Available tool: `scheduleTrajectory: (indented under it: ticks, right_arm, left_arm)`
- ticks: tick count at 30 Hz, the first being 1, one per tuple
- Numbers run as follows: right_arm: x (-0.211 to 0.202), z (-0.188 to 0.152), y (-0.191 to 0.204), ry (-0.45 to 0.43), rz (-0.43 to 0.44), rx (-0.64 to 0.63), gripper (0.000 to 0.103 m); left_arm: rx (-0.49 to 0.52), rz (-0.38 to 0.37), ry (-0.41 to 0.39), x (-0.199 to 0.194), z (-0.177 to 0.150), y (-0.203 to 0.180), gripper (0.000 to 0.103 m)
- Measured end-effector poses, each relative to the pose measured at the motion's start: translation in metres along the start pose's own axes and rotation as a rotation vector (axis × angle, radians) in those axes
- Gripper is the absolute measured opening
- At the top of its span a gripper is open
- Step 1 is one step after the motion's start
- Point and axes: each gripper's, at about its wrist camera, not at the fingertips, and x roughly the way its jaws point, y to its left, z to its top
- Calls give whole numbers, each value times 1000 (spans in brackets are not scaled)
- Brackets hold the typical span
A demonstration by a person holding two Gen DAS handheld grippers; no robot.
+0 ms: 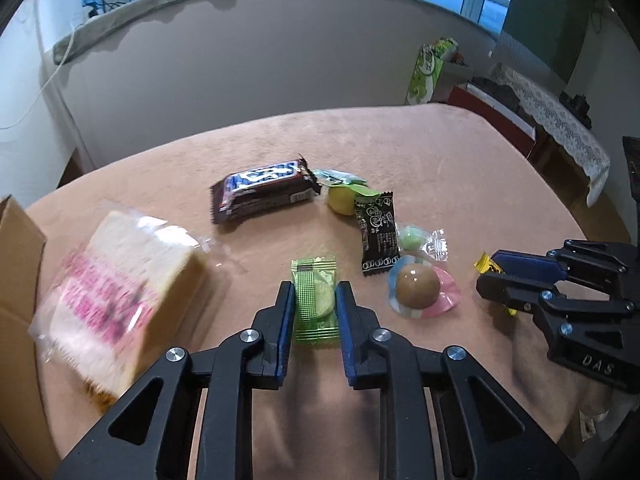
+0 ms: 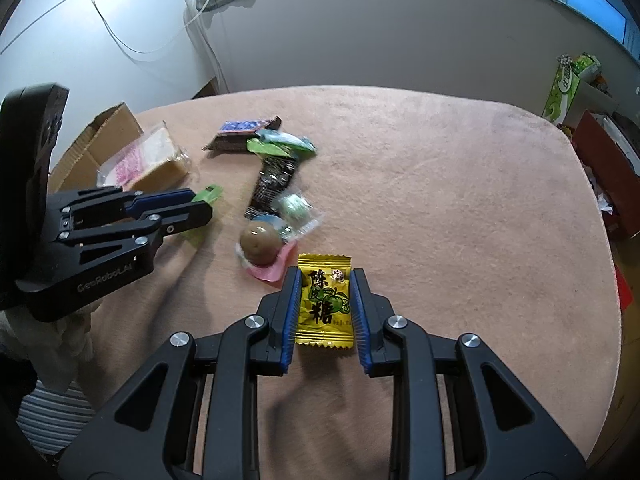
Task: Organize snacks
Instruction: 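Grasp the green candy with the left tool while the right tool grasps the yellow candy packet, then carry both candies over the cardboard box and lower them inside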
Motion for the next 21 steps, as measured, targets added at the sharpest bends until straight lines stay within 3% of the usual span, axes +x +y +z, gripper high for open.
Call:
scheduleTrajectory:
  ticks: [11, 21]
  right_arm:
    - [-27, 36, 56, -80, 47, -80, 25]
    - [-22, 72, 129, -115, 143, -160, 25]
  left_arm:
    - [-91, 11, -105, -62, -8, 37, 19]
    - [-160, 117, -169, -113, -31, 90, 19]
